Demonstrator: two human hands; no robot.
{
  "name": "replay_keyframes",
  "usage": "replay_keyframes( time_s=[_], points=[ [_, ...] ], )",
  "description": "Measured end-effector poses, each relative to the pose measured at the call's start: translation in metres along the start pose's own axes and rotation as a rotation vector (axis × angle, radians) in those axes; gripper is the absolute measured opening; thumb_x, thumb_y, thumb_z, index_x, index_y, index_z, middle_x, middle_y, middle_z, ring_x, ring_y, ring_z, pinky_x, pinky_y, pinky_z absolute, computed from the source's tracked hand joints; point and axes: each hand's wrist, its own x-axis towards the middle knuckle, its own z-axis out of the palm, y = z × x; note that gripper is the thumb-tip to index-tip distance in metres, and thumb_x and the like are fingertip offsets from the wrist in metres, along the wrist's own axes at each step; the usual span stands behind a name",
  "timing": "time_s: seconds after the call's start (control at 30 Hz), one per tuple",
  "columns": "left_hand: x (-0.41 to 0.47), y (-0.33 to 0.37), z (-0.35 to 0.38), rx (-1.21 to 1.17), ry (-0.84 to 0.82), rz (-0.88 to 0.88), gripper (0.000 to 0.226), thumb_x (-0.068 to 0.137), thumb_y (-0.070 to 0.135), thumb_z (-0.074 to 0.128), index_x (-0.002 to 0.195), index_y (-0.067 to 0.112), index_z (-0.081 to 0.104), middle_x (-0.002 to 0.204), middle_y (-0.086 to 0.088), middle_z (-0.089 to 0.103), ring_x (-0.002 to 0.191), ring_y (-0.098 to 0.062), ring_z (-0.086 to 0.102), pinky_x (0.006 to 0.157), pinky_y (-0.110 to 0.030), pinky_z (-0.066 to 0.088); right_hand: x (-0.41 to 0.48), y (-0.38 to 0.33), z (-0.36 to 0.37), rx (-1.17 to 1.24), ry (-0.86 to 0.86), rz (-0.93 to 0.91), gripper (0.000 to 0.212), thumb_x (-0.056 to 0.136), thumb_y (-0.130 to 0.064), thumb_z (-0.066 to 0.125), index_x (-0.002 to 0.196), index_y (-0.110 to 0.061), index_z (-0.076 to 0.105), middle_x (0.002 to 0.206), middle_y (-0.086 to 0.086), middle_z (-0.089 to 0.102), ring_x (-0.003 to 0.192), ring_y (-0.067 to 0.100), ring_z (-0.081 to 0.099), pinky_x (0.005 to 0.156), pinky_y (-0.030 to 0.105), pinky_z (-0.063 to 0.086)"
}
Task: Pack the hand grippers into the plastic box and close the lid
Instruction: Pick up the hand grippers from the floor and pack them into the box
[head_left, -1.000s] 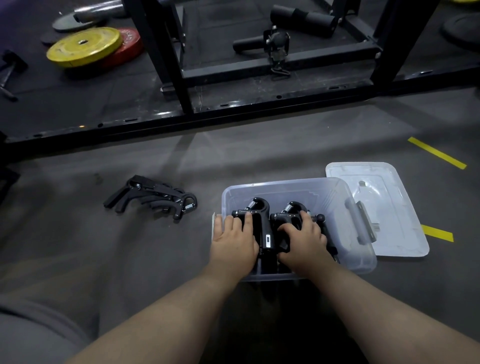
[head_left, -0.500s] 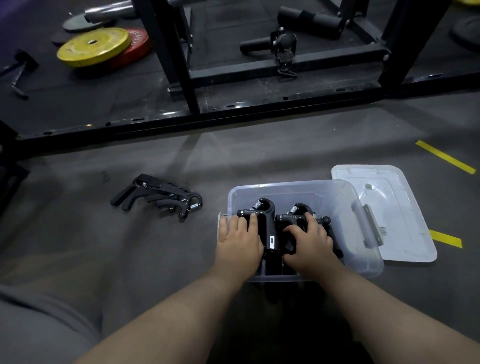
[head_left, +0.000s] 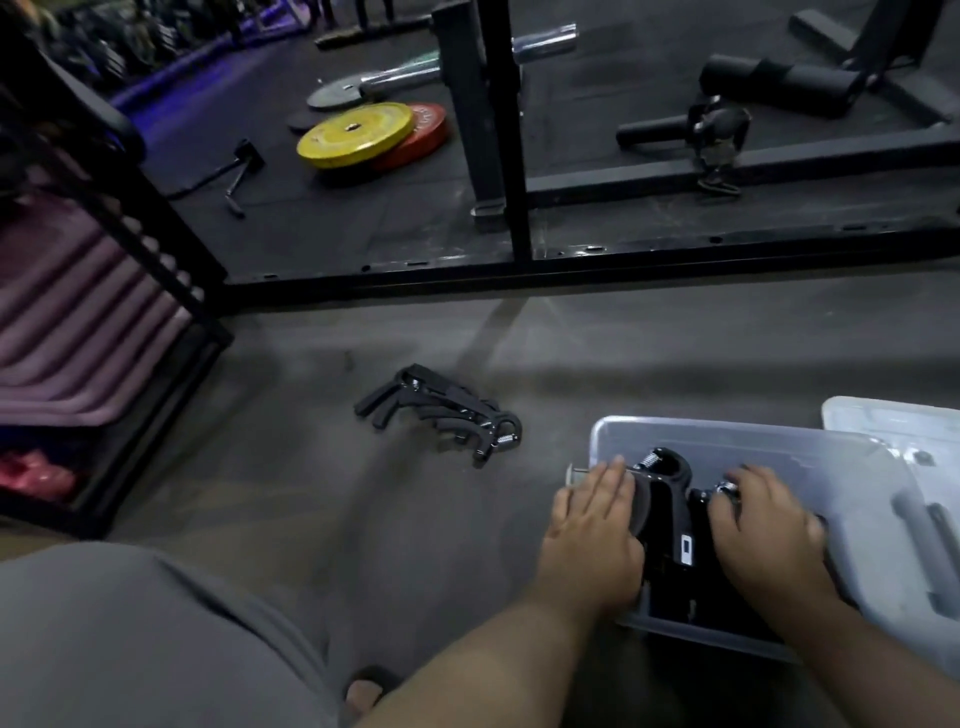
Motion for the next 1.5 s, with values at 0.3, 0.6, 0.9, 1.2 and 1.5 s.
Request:
replay_keyframes(
  time_s=[0.3,0.6,0.9,1.2,1.5],
  points=[
    [0.002,-0.087,-0.013,0.102,0.012,-0.344,0.052,0.085,0.038,0.039,0.129,0.017,0.058,0.137,-0.01,0.053,0.122,-0.03,0.053,0.098,-0.049,0.045,0.006,-0.097,0.03,0.003,-0.125,-0.369,0.05,0.098,-0.026,0.038,0.146,-0.013,0.043,0.158,0.003,0.032,0.148,0.018,0.025,0.114,0.042,0.027],
    [0.054,-0.163,-0.017,0.05,-0.367,-0.654,0.04,0.092,0.03,0.041,0.129,0.017,0.048,0.137,-0.007,0.044,0.128,-0.029,0.04,0.106,-0.042,0.028,-0.014,-0.091,0.074,-0.261,-0.181,-0.35,0.061,0.088,-0.042,0.031,0.136,-0.014,0.055,0.161,0.007,0.023,0.13,0.024,0.052,0.104,0.041,0.03],
    [0.109,-0.162,0.017,-0.166,-0.424,-0.693,0.04,0.095,0.034,0.043,0.135,0.028,0.048,0.139,-0.011,0.038,0.127,-0.033,0.039,0.105,-0.041,0.031,-0.014,-0.088,0.079,-0.212,-0.127,-0.359,0.058,0.084,-0.041,0.036,0.137,-0.024,0.054,0.163,-0.002,0.019,0.139,0.013,0.037,0.111,0.039,0.022],
    [0.114,-0.178,0.046,-0.049,-0.372,-0.701,0.032,0.094,0.025,0.047,0.123,0.034,0.057,0.128,-0.008,0.044,0.12,-0.029,0.041,0.104,-0.035,0.03,-0.012,-0.087,0.08,-0.187,-0.112,-0.357,0.056,0.084,-0.04,0.037,0.135,-0.026,0.054,0.163,-0.002,0.017,0.14,0.011,0.036,0.112,0.039,0.021],
    [0.101,-0.153,0.027,0.09,-0.169,-0.494,0.026,0.095,0.027,0.043,0.119,0.021,0.049,0.115,-0.011,0.054,0.109,-0.034,0.049,0.091,-0.041,0.039,-0.014,-0.087,0.078,-0.176,-0.115,-0.348,0.055,0.086,-0.041,0.034,0.135,-0.027,0.054,0.164,-0.003,0.015,0.138,0.014,0.041,0.112,0.039,0.022]
  ],
)
